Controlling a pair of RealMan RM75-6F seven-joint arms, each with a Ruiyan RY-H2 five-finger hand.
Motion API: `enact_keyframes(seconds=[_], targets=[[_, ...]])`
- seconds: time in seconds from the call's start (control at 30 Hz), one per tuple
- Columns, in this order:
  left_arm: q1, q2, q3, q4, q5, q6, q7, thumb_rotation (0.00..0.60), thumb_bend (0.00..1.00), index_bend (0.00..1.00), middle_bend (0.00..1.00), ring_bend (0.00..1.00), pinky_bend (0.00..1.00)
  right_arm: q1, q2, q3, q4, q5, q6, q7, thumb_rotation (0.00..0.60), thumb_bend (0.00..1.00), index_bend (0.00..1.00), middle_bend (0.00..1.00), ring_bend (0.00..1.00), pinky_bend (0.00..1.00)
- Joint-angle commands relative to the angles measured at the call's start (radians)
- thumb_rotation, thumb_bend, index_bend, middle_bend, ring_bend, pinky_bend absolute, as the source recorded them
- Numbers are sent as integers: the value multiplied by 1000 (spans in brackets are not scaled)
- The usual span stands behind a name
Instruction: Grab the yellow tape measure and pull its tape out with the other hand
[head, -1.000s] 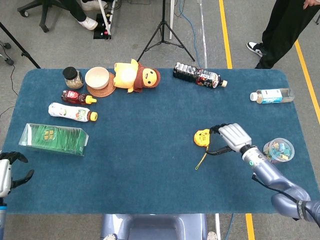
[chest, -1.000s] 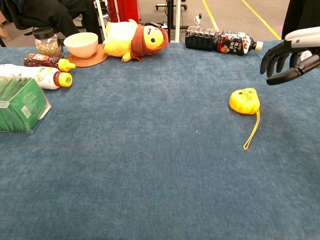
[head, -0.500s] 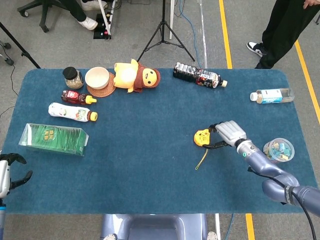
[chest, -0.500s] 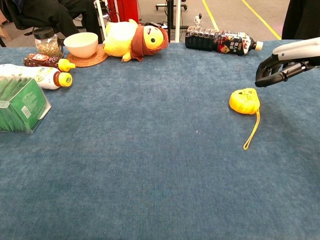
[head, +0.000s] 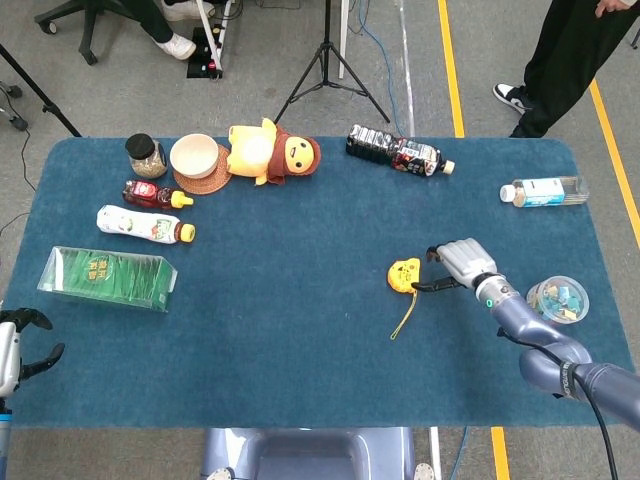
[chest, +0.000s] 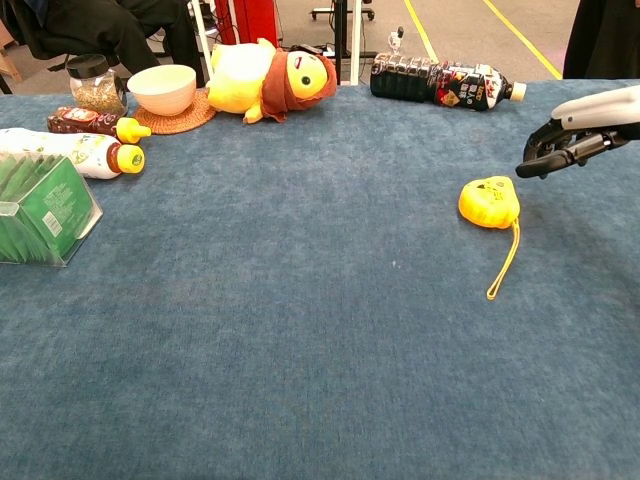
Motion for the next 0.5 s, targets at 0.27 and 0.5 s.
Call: enact_keyframes(seconds=[0.27,0.5], targets=[[1,2,3,5,3,-3,-11,600,197,499,464,330,337,19,-33,-26,45,34,-12,-32,51,188,285,312,290,307],[4,3,4,10,3,-3,-15,600,197,499,465,330,337,34,-51,-33,57,50,-17,-44,52,187,285,313,290,306]])
